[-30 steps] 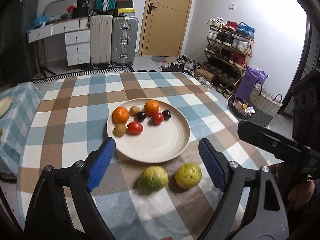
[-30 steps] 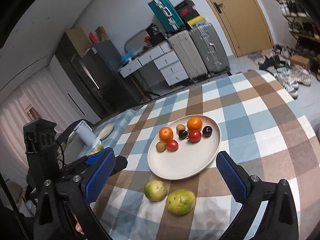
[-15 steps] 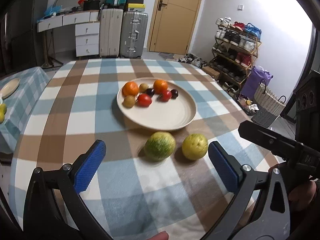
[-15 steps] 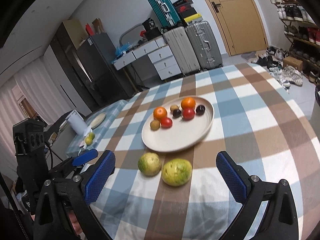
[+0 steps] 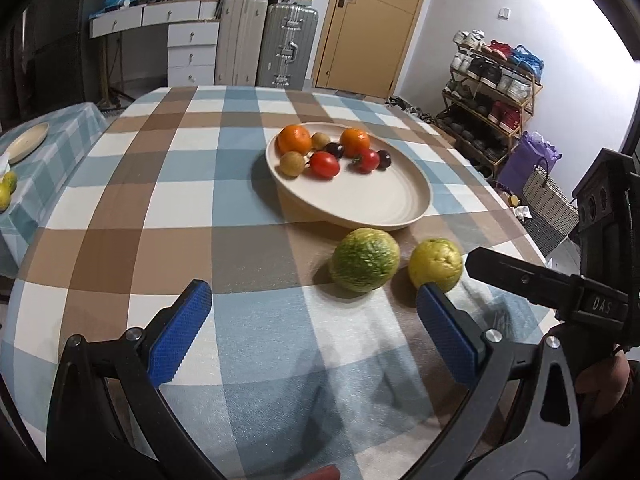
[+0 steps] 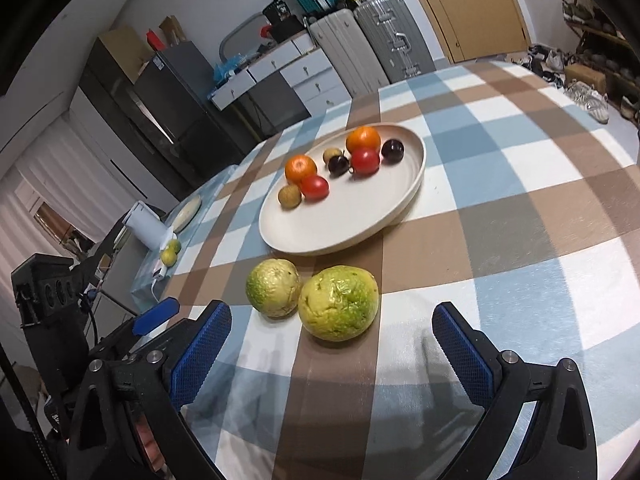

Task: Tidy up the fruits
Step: 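Move both tools back toward the two green fruits, then close the right tool on the yellow-green guava and lift it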

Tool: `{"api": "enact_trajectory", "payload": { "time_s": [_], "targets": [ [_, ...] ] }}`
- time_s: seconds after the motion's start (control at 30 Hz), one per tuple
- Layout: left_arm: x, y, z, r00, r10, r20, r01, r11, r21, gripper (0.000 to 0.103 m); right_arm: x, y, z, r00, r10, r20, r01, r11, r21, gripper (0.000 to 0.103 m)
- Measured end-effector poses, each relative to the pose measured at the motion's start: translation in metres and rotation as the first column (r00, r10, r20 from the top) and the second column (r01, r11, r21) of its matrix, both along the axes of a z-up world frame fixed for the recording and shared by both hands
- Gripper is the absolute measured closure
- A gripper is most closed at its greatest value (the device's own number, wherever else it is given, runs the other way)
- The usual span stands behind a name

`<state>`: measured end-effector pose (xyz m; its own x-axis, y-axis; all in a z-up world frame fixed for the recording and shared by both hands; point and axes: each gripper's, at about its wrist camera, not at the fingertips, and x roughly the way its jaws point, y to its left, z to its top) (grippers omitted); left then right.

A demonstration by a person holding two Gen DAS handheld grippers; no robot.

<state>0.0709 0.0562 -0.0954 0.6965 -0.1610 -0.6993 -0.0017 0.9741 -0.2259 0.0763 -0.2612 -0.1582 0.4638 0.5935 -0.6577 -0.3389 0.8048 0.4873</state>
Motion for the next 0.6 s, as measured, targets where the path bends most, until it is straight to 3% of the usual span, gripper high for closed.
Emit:
{"api": "enact_trajectory", "payload": {
  "time_s": [0.23,0.4,0.5,0.6],
  "targets": [
    [0.014,0.004,-0.012,1.000,0.001,-0.031,-0.002,1.000,-0.011,0.001,0.015,0.005,-0.011,0.999,0.015,-0.034,-0.015,1.000,0.010,0.001],
    [0.022,0.005,-0.017,0.999,0.002,-0.034,-0.002,1.000,-0.004,0.001,0.023,0.007,-0.019,0.997,0.021,-0.072,-0.019,0.999,0.028,0.011],
    [0.025,0.005,-0.020,0.999,0.002,-0.045,-0.002,1.000,-0.005,0.001,0.026,0.009,-0.020,0.996,0.039,-0.079,-0.037,0.999,0.031,0.022],
    [0.029,0.006,-0.022,0.999,0.004,-0.051,-0.004,1.000,-0.005,0.001,0.029,0.012,-0.022,0.995,0.054,-0.085,-0.052,0.998,0.019,0.047]
  ]
}}
